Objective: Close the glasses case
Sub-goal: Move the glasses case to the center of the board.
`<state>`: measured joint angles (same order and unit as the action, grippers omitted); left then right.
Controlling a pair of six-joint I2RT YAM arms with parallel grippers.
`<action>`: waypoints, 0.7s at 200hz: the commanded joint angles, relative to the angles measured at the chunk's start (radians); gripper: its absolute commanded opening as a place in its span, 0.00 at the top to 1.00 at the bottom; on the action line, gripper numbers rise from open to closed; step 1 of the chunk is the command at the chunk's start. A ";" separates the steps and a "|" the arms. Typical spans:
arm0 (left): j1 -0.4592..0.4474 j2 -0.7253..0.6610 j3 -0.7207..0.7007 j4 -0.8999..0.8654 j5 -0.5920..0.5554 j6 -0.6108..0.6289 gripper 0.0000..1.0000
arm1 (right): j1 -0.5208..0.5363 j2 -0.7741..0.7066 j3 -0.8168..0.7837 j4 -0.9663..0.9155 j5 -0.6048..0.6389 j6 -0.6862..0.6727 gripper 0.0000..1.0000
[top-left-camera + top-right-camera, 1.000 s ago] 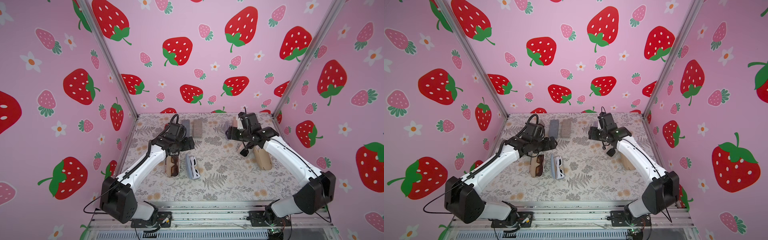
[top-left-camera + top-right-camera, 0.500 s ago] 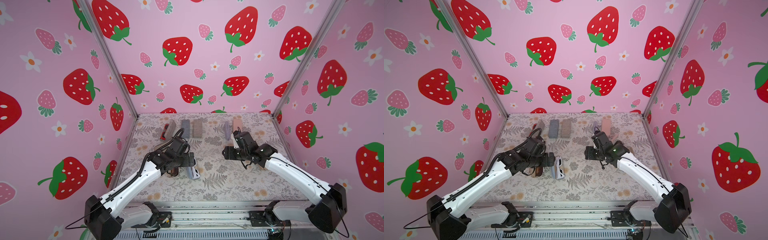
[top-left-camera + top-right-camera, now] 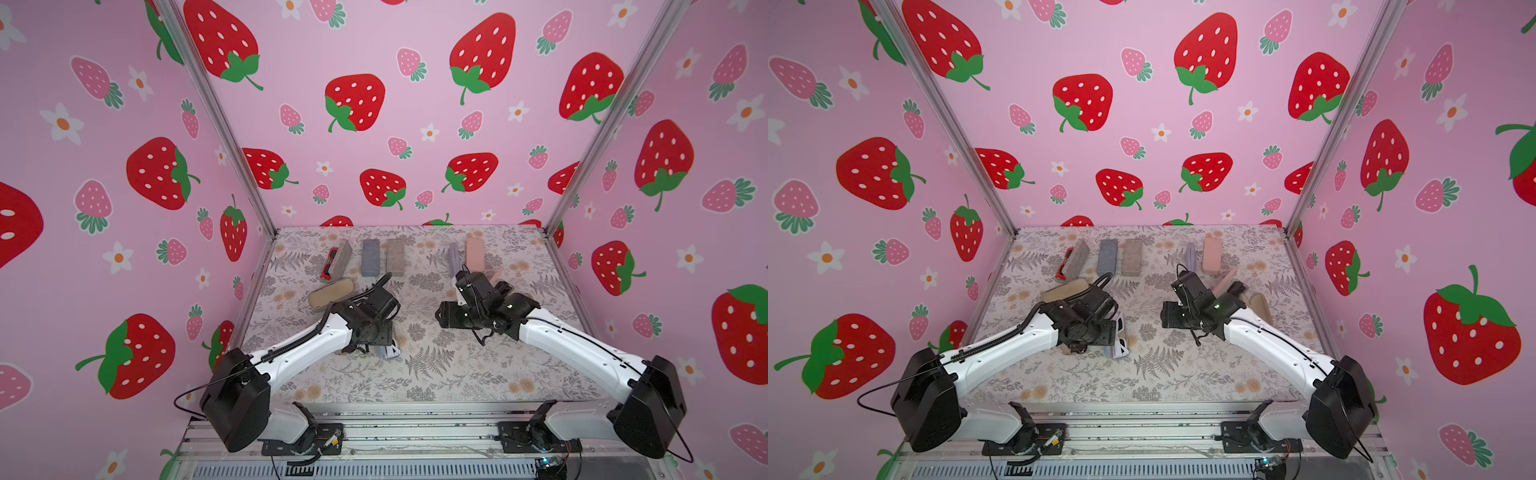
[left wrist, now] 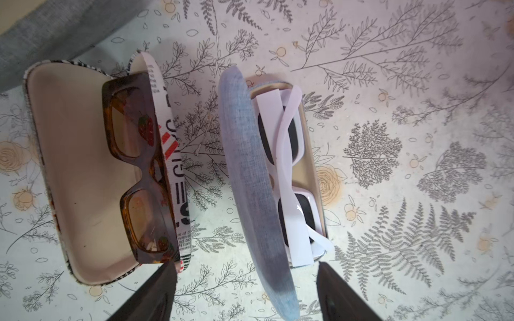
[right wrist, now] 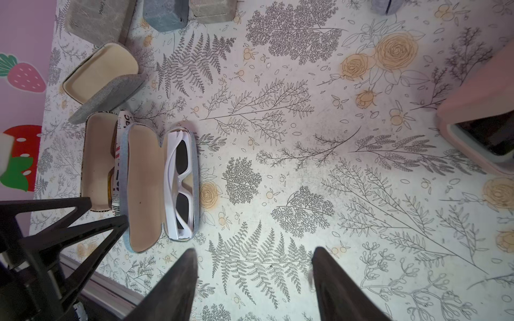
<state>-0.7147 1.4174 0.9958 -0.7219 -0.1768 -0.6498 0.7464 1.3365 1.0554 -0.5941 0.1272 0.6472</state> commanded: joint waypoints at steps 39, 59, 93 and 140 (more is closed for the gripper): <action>-0.004 0.091 0.027 0.048 -0.002 -0.016 0.34 | 0.013 0.013 -0.014 0.016 -0.008 0.018 0.34; -0.003 0.110 0.028 0.060 0.007 -0.013 0.44 | 0.013 0.028 -0.017 0.020 -0.008 0.019 0.34; -0.003 0.137 0.032 0.071 0.021 -0.013 0.59 | 0.014 0.042 -0.018 0.028 -0.018 0.020 0.34; -0.003 0.158 0.038 0.080 0.032 -0.011 0.79 | 0.015 0.046 -0.024 0.030 -0.015 0.020 0.34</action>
<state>-0.7143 1.5585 0.9985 -0.6449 -0.1501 -0.6510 0.7528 1.3735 1.0443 -0.5743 0.1200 0.6559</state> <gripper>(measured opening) 0.238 0.661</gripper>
